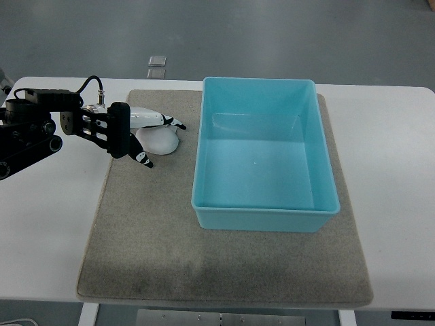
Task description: Place white toy into blue box with left hand
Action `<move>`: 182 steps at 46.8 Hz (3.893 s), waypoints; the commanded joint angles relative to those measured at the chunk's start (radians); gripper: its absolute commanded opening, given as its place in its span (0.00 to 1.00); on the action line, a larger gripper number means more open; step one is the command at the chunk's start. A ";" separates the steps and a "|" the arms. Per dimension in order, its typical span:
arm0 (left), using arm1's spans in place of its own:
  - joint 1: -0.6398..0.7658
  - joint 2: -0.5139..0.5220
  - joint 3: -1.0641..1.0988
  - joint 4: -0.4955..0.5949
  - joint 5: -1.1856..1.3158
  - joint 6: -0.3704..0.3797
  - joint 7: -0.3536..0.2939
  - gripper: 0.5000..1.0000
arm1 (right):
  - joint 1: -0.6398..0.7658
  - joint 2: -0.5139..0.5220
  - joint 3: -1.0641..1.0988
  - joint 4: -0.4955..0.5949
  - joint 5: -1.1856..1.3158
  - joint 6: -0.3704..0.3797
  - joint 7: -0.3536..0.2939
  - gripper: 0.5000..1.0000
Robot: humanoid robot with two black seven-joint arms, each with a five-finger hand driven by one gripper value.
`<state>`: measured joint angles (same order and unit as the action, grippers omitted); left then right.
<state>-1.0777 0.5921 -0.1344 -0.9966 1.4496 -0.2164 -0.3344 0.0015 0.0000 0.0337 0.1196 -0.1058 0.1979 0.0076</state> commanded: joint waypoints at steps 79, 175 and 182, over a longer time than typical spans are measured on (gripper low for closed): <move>-0.220 0.146 -0.034 -0.128 -0.002 0.020 -0.037 0.00 | 0.000 0.000 0.000 0.000 0.000 0.000 0.000 0.87; -0.188 -0.037 -0.051 -0.021 -1.001 -0.024 -0.025 1.00 | 0.000 0.000 0.000 0.000 0.000 0.000 0.000 0.87; -0.171 -0.032 -0.091 0.096 -1.149 -0.167 0.008 1.00 | 0.000 0.000 0.000 0.000 0.000 0.000 0.000 0.87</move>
<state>-1.2536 0.5587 -0.2100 -0.9535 0.3566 -0.3284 -0.3451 0.0014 0.0000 0.0338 0.1196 -0.1058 0.1978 0.0078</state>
